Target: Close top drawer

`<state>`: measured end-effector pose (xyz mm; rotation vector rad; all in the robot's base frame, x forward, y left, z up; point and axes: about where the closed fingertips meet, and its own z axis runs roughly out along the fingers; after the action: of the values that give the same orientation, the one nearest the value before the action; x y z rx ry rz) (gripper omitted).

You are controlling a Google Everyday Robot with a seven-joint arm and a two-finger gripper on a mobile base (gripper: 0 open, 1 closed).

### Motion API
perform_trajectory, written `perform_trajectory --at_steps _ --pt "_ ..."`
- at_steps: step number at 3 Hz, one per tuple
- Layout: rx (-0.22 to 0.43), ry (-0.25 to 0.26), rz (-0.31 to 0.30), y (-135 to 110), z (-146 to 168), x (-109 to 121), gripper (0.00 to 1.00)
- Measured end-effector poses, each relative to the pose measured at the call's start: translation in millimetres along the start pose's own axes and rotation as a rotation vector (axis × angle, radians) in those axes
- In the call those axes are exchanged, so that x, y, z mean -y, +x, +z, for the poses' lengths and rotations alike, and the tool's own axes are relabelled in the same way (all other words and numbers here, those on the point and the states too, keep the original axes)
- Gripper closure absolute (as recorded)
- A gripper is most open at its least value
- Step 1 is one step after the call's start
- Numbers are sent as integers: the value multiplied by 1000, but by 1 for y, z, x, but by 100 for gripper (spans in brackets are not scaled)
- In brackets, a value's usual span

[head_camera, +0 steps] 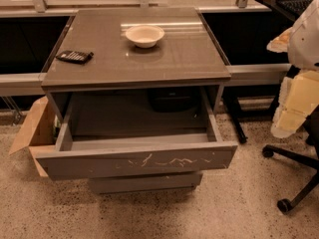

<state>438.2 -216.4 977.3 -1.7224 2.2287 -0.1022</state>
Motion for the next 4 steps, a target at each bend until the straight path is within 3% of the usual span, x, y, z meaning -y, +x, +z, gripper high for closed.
perform_trajectory --at_steps 1,2,3,4 --pt "0 0 0 0 0 0 0" --pt "41 -57 -33 -5 34 -14 0" --pt "116 -170 -76 -15 100 -41 0" --pt "156 -229 -93 -19 136 -54 0"
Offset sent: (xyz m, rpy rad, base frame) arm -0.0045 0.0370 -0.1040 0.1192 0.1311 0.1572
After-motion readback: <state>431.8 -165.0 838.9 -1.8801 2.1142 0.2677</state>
